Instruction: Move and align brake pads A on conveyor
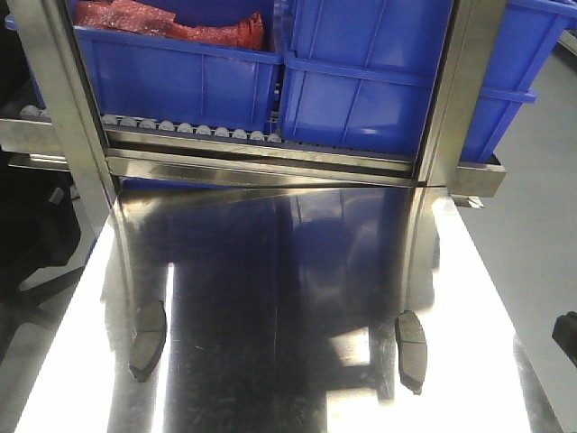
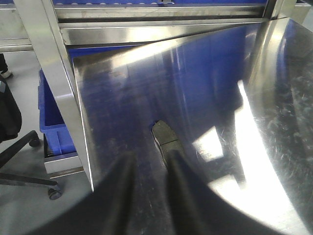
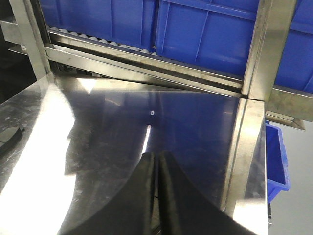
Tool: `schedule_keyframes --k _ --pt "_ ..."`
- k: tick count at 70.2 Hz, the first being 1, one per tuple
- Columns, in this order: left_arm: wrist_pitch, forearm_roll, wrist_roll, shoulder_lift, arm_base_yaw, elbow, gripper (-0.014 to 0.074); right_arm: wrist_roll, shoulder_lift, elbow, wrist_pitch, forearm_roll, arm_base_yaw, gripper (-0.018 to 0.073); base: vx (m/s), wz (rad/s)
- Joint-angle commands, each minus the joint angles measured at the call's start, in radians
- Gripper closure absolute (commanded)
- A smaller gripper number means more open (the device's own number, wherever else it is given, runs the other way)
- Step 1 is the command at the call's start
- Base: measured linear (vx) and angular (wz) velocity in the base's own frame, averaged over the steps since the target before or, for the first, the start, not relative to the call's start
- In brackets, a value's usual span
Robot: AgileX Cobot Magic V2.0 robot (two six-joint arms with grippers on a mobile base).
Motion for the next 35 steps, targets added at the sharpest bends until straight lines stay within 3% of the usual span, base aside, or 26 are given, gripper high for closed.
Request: schedule_keyframes --k 1,7,15,26,35 --pt "-0.075 -0.004 -0.007 0.007 -0.005 -0.027 0.0134 -0.008 0.008 -0.023 -0.070 0.000 -0.003 0.0559 0.00 0.00" --pt "-0.075 -0.007 -0.007 0.007 -0.005 -0.027 -0.0023 -0.008 0.008 -0.023 -0.070 0.000 -0.003 0.0559 0.00 0.00" --pt "-0.086 -0.009 -0.010 0.007 -0.005 -0.027 -0.0134 -0.008 0.008 -0.023 -0.070 0.000 -0.003 0.0559 0.00 0.00" --pt "-0.131 -0.103 -0.031 0.035 -0.005 -0.036 -0.0118 -0.008 0.008 -0.023 -0.070 0.000 -0.003 0.0559 0.00 0.00" --pt "-0.123 -0.113 -0.029 0.193 -0.005 -0.083 -0.0098 -0.008 0.008 -0.023 -0.070 0.000 -0.003 0.0559 0.00 0.00"
